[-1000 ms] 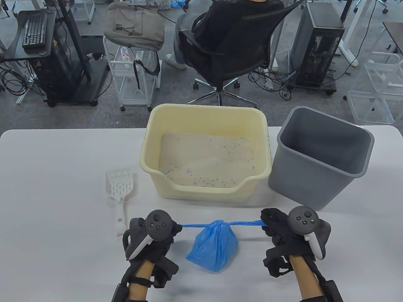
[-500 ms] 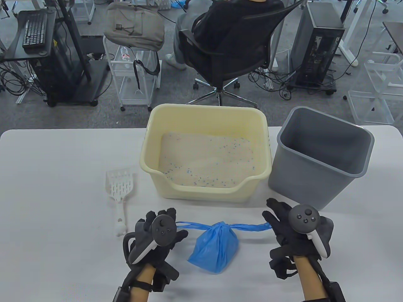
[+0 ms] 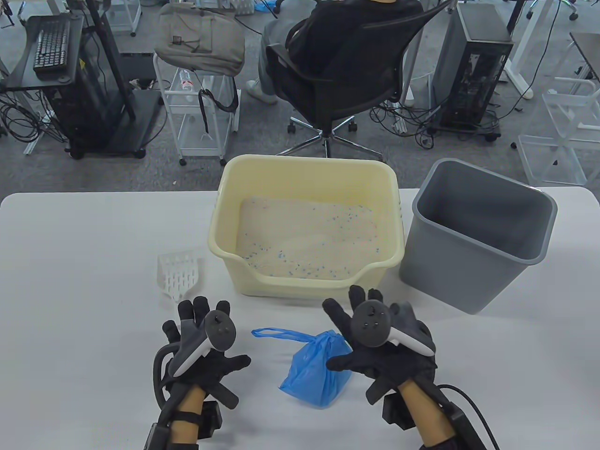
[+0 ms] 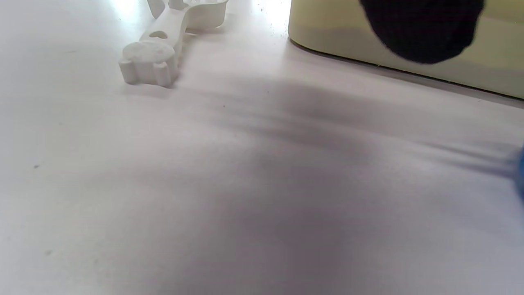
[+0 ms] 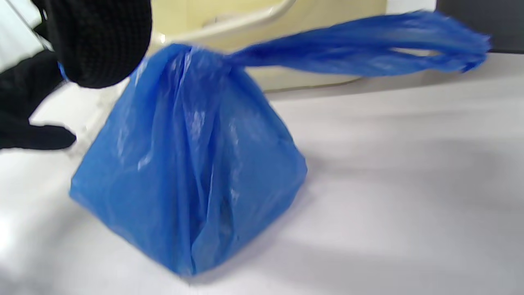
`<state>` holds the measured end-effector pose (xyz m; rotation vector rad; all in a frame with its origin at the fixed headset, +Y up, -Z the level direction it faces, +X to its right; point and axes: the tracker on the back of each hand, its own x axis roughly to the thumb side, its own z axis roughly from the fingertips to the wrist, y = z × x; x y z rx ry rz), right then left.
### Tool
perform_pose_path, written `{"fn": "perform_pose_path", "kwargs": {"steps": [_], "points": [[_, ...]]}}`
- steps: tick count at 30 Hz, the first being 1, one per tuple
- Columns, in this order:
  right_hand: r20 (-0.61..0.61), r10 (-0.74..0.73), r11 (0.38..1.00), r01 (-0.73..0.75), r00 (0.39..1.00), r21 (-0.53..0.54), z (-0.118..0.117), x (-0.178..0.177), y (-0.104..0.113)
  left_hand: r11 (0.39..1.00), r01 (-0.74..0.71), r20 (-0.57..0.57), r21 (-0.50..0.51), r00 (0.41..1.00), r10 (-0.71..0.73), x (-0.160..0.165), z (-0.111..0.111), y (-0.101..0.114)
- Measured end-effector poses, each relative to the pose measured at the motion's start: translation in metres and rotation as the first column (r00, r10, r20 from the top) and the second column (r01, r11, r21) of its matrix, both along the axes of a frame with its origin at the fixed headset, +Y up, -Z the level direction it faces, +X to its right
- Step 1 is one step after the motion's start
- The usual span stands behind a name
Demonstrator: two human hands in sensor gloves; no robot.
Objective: Scoop cat litter
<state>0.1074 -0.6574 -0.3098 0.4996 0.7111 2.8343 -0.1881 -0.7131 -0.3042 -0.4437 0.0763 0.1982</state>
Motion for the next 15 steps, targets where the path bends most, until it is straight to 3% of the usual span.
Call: {"fn": "perform_pose_path", "kwargs": {"steps": [4, 9, 15], "points": [[-0.019, 0.13, 0.985, -0.132, 0.991, -0.115, -0.009, -0.025, -0.016, 1.0, -0.019, 0.035, -0.005, 0.999, 0.019, 0.005, 0.002, -0.005], [0.04, 0.094, 0.99, -0.098, 0.995, 0.103, -0.011, -0.024, -0.012, 0.999, -0.034, 0.058, -0.002, 0.998, 0.034, 0.01, 0.003, -0.004], [0.054, 0.119, 0.977, -0.127, 0.991, 0.172, -0.005, -0.01, 0.031, 1.0, -0.021, 0.069, -0.006, 0.997, 0.022, 0.015, 0.004, -0.003]]}}
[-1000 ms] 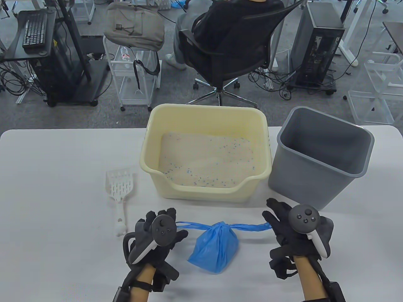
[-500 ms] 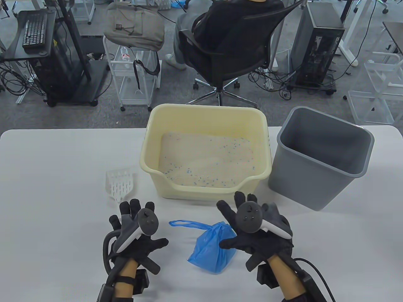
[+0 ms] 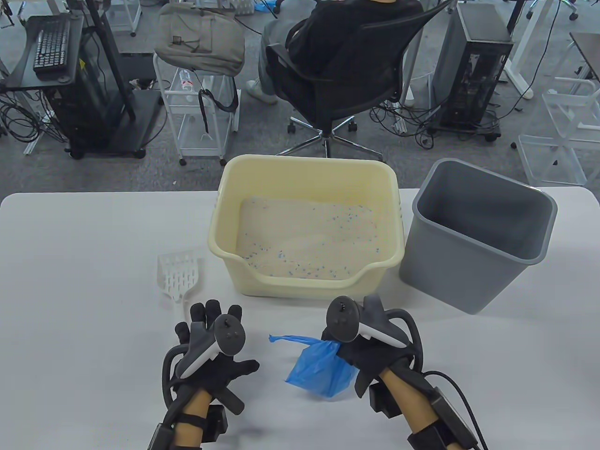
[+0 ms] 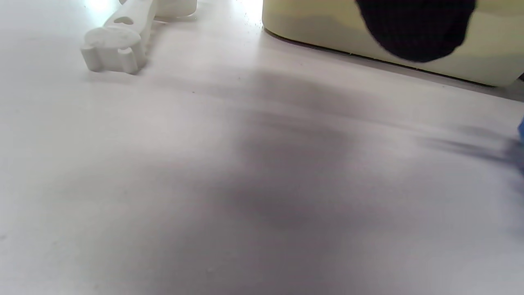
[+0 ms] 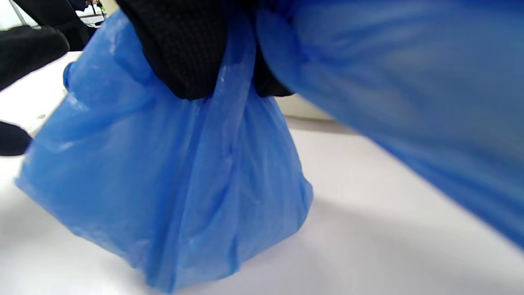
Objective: Scoop cat litter
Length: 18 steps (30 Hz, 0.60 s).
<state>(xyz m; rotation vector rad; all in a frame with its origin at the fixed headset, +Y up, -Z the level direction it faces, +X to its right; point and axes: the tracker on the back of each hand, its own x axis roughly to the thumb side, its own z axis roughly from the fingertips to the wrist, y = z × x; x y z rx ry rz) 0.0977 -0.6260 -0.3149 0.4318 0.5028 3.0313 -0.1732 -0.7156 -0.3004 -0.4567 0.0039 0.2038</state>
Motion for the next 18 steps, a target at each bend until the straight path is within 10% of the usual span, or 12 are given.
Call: {"fn": "perform_pose_path", "kwargs": {"steps": [18], "points": [[0.432, -0.188, 0.827, -0.095, 0.882, 0.554, -0.047, 0.106, 0.234, 0.999, -0.032, -0.025, 0.028, 0.999, 0.033, -0.005, 0.005, 0.004]]}}
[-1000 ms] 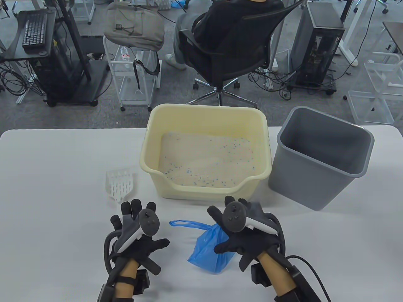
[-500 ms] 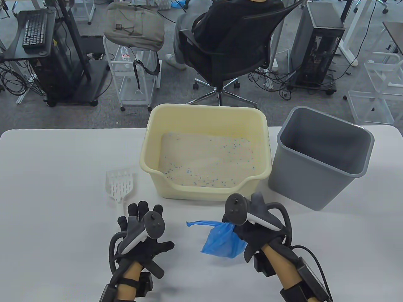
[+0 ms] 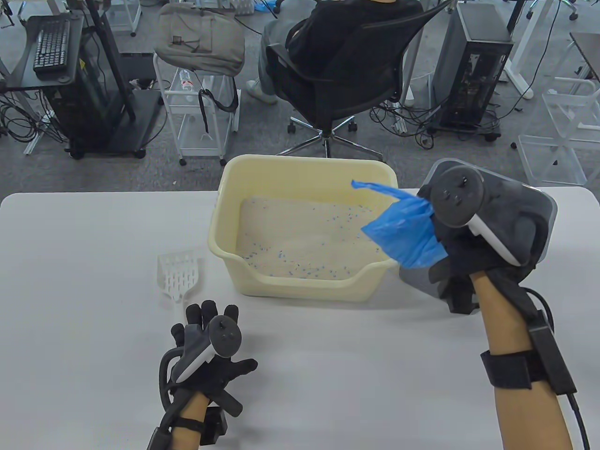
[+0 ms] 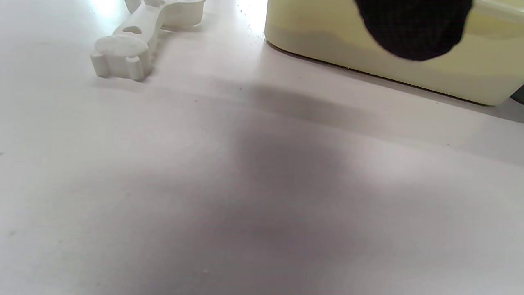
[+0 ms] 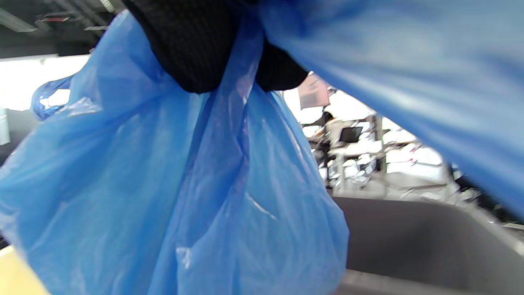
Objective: Scoop cat litter
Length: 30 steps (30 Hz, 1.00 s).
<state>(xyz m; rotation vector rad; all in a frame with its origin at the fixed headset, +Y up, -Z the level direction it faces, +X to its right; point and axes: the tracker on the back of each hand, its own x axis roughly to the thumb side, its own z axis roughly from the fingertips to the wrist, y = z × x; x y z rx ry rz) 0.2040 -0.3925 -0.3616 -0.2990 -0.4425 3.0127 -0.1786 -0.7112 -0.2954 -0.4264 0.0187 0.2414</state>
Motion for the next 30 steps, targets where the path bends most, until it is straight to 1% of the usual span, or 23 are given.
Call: {"fn": "perform_pose_path", "kwargs": {"steps": [3, 5, 7, 9, 11, 14, 16, 18, 20, 21, 22, 25, 27, 30], "points": [[0.122, 0.009, 0.998, -0.017, 0.993, 0.059, -0.018, 0.019, 0.017, 1.0, 0.001, -0.003, -0.001, 1.0, -0.001, 0.0, 0.0, 0.0], [0.179, -0.016, 0.997, 0.003, 0.984, 0.076, -0.028, 0.03, 0.021, 1.0, 0.005, -0.006, -0.005, 1.0, -0.005, -0.001, 0.0, 0.0], [0.255, -0.044, 0.996, 0.021, 0.966, 0.092, -0.039, 0.044, 0.019, 1.0, 0.005, -0.008, -0.01, 1.0, -0.005, -0.001, -0.001, 0.0], [0.298, -0.047, 0.995, 0.019, 0.953, 0.097, -0.047, 0.054, 0.014, 1.0, 0.002, -0.015, -0.012, 1.0, -0.002, -0.003, -0.001, 0.0], [0.321, -0.055, 0.995, 0.023, 0.945, 0.101, -0.056, 0.066, 0.004, 1.0, -0.003, -0.02, -0.012, 1.0, 0.002, -0.004, -0.001, 0.0], [0.344, -0.047, 0.998, 0.029, 0.938, 0.057, -0.07, 0.08, -0.013, 1.0, -0.007, -0.024, -0.015, 1.0, 0.006, -0.005, -0.001, 0.001], [0.341, -0.049, 0.999, 0.043, 0.939, 0.025, -0.08, 0.087, -0.029, 1.0, -0.004, -0.024, -0.018, 1.0, 0.004, -0.005, -0.002, 0.001], [0.333, -0.051, 0.998, 0.06, 0.941, -0.017, -0.088, 0.091, -0.044, 1.0, -0.003, -0.025, -0.022, 1.0, 0.002, -0.005, -0.002, 0.001], [0.318, -0.037, 0.994, 0.067, 0.947, -0.085, -0.097, 0.093, -0.059, 0.999, 0.002, -0.025, -0.034, 1.0, -0.003, -0.004, -0.003, 0.0], [0.311, -0.03, 0.988, 0.076, 0.95, -0.136, -0.103, 0.093, -0.07, 0.999, 0.001, -0.023, -0.044, 1.0, -0.002, -0.004, -0.004, -0.002], [0.308, -0.029, 0.985, 0.079, 0.951, -0.154, -0.105, 0.093, -0.073, 0.999, 0.0, -0.021, -0.051, 1.0, -0.001, -0.004, -0.004, -0.002], [0.286, -0.052, 0.957, 0.129, 0.957, -0.259, -0.118, 0.091, -0.097, 0.998, -0.014, -0.014, -0.062, 1.0, 0.013, -0.002, -0.004, -0.004], [0.272, -0.091, 0.941, 0.172, 0.958, -0.292, -0.123, 0.09, -0.107, 0.998, -0.008, -0.007, -0.067, 1.0, 0.007, -0.001, -0.004, -0.004], [0.24, -0.096, 0.926, 0.175, 0.966, -0.335, -0.125, 0.089, -0.117, 0.998, -0.006, 0.002, -0.068, 1.0, 0.006, 0.001, -0.004, -0.004]]}}
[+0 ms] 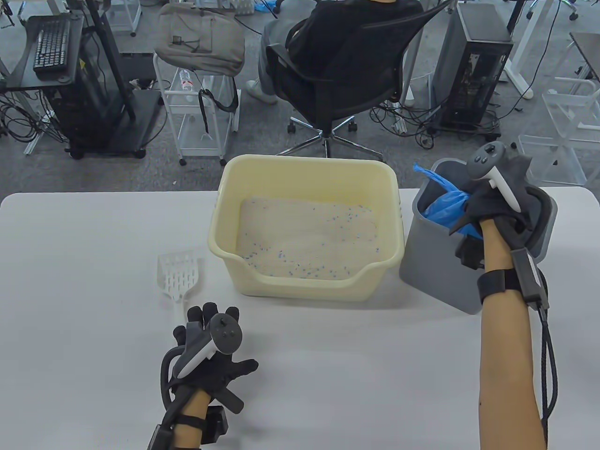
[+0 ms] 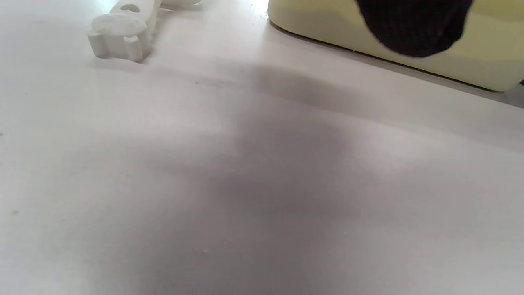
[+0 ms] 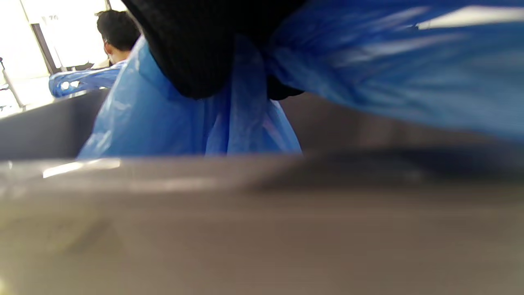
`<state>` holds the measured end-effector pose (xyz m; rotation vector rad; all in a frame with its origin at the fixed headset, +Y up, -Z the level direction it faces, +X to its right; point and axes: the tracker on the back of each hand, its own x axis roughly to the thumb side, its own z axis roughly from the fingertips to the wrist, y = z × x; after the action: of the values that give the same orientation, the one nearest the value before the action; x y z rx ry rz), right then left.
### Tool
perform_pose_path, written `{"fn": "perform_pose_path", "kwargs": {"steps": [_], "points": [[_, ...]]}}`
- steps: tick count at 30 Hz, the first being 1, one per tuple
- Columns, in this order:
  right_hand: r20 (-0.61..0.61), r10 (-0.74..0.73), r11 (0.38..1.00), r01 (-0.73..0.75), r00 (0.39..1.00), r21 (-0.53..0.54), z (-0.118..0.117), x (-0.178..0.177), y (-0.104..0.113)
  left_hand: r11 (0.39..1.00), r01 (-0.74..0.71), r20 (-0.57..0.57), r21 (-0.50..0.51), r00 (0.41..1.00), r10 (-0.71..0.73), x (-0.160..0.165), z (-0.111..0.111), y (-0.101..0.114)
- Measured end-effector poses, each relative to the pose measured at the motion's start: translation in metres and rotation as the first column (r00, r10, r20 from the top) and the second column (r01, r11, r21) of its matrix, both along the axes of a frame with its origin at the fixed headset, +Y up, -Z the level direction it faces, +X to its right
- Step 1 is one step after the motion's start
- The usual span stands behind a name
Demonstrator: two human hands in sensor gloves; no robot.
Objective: Scoop cat litter
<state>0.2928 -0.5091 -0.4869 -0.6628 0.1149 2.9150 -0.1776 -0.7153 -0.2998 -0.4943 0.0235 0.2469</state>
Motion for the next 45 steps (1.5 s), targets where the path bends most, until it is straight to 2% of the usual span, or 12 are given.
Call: {"fn": "perform_pose_path", "kwargs": {"steps": [5, 10, 13, 16, 19, 23, 27, 33, 36, 38, 41, 45], "points": [[-0.032, -0.006, 0.995, 0.01, 0.999, 0.096, 0.012, 0.002, 0.012, 1.0, 0.006, -0.004, -0.001, 1.0, -0.006, 0.0, 0.0, 0.001], [-0.158, 0.049, 0.983, -0.019, 0.986, 0.184, 0.045, -0.005, 0.036, 1.0, 0.005, -0.006, 0.012, 1.0, -0.005, 0.0, 0.001, 0.003], [-0.265, 0.062, 0.968, 0.007, 0.962, 0.251, 0.071, -0.014, 0.036, 0.999, -0.007, -0.002, 0.031, 1.0, 0.007, 0.001, 0.003, 0.006], [-0.359, 0.041, 0.966, 0.054, 0.932, 0.251, 0.095, -0.025, 0.025, 0.999, -0.012, -0.006, 0.037, 1.0, 0.012, 0.0, 0.005, 0.008], [-0.435, 0.057, 0.976, 0.043, 0.899, 0.215, 0.117, -0.037, 0.005, 0.999, -0.012, -0.009, 0.042, 1.0, 0.013, -0.001, 0.007, 0.008], [-0.532, 0.17, 0.975, -0.061, 0.83, 0.216, 0.147, -0.054, -0.036, 0.998, -0.008, -0.007, 0.062, 1.0, 0.009, 0.0, 0.008, 0.009], [-0.587, 0.189, 0.98, -0.116, 0.788, 0.16, 0.161, -0.061, -0.08, 0.997, -0.017, -0.006, 0.079, 1.0, 0.018, -0.001, 0.009, 0.008], [-0.571, 0.201, 0.977, -0.207, 0.796, 0.055, 0.163, -0.055, -0.151, 0.997, -0.013, -0.001, 0.081, 1.0, 0.013, -0.001, 0.01, 0.003], [-0.557, 0.149, 0.981, -0.193, 0.817, -0.021, 0.165, -0.051, -0.177, 0.996, -0.024, 0.001, 0.086, 1.0, 0.024, 0.0, 0.012, 0.001], [-0.551, 0.092, 0.992, -0.126, 0.83, -0.024, 0.168, -0.048, -0.198, 0.998, -0.009, 0.004, 0.065, 1.0, 0.009, 0.001, 0.011, -0.001], [-0.529, 0.118, 0.972, -0.207, 0.84, -0.113, 0.168, -0.046, -0.203, 0.999, 0.005, -0.003, 0.05, 1.0, -0.005, 0.002, 0.01, -0.002], [-0.524, 0.089, 0.981, -0.166, 0.847, -0.101, 0.168, -0.046, -0.204, 0.999, 0.008, -0.001, 0.051, 1.0, -0.008, 0.002, 0.01, -0.002]]}}
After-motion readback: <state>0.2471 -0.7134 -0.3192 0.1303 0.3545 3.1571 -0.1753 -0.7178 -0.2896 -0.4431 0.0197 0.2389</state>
